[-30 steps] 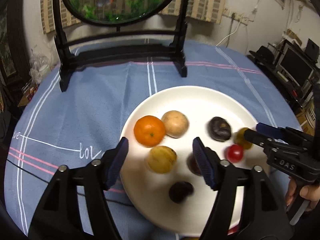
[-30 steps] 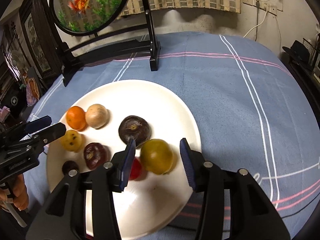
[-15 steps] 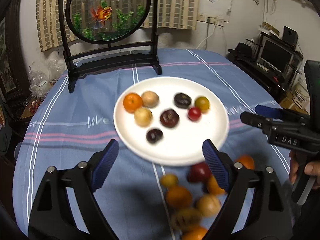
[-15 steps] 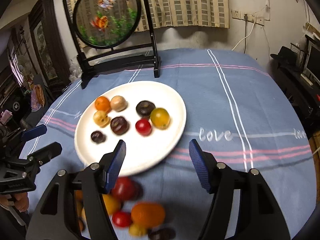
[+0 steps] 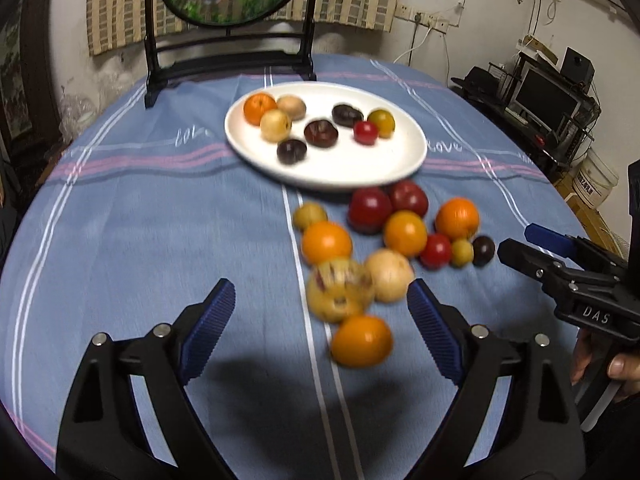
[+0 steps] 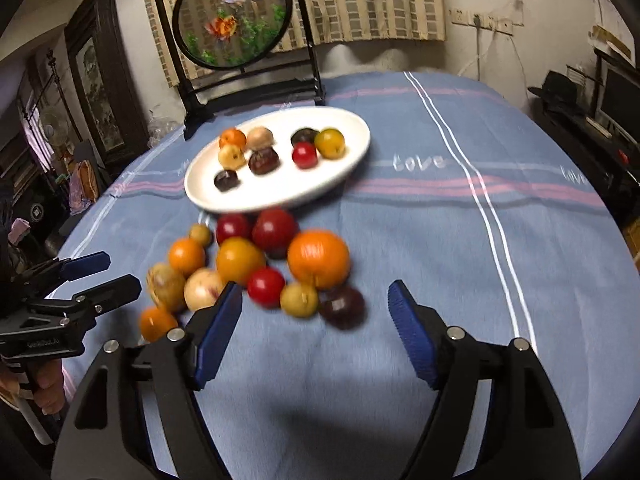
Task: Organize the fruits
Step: 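Withdraw both open tools from the plate toward the fruit pile, then grasp the orange tomato with the left tool while the right tool grasps a dark red plum, then place the orange tomato on the plate with the left tool while the right tool places the plum, then withdraw both open tools from the plate toward the fruit pile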
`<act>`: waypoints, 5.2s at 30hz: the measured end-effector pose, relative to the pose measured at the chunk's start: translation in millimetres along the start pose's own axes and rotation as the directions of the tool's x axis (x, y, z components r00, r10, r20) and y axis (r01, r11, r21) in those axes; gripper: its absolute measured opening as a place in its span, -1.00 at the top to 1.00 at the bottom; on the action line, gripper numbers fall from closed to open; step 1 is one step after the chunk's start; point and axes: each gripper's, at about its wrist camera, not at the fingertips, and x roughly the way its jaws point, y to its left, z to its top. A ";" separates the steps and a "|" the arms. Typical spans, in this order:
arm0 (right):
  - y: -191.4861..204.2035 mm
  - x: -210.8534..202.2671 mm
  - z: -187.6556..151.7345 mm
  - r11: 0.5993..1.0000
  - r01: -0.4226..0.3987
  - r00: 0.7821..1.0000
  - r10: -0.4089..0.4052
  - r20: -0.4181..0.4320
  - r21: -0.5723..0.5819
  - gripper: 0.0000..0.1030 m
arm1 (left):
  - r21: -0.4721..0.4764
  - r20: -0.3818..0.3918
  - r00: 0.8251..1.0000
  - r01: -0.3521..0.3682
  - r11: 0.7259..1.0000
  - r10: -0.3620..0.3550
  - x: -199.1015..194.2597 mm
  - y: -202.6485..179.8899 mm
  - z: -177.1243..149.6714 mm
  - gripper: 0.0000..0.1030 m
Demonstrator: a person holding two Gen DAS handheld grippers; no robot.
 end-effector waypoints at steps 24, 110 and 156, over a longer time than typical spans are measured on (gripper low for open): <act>-4.9 3.5 -23.9 1.000 0.012 0.999 -0.013 -0.042 -0.024 -0.47 | 0.061 -0.030 0.998 0.057 0.997 -0.055 8.2 -26.1 -30.8 0.21; 19.2 139.4 132.9 0.987 -0.028 0.987 0.002 -0.162 -0.158 0.36 | -0.082 -0.045 0.999 -0.032 0.996 0.029 125.1 52.4 138.8 0.25; -14.1 1.4 -1.8 1.000 -0.012 0.998 0.012 -0.056 -0.004 -0.22 | 0.018 0.014 1.000 -0.027 0.999 0.026 13.1 8.0 8.5 -0.72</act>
